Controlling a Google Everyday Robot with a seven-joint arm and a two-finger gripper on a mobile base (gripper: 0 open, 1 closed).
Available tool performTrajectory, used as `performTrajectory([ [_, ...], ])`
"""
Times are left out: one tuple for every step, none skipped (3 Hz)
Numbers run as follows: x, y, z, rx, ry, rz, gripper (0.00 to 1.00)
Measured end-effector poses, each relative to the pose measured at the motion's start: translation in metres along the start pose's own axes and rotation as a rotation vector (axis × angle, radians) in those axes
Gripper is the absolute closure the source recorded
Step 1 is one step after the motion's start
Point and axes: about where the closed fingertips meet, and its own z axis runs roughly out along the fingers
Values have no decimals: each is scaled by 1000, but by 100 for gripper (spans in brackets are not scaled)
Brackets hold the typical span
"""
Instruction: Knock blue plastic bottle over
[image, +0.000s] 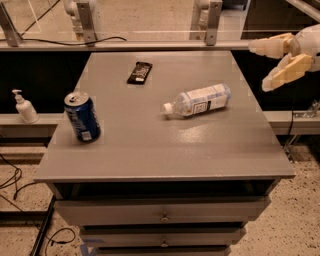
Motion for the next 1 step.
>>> performTrajectory([
  [-22, -8, -14, 53, -20, -51, 0],
])
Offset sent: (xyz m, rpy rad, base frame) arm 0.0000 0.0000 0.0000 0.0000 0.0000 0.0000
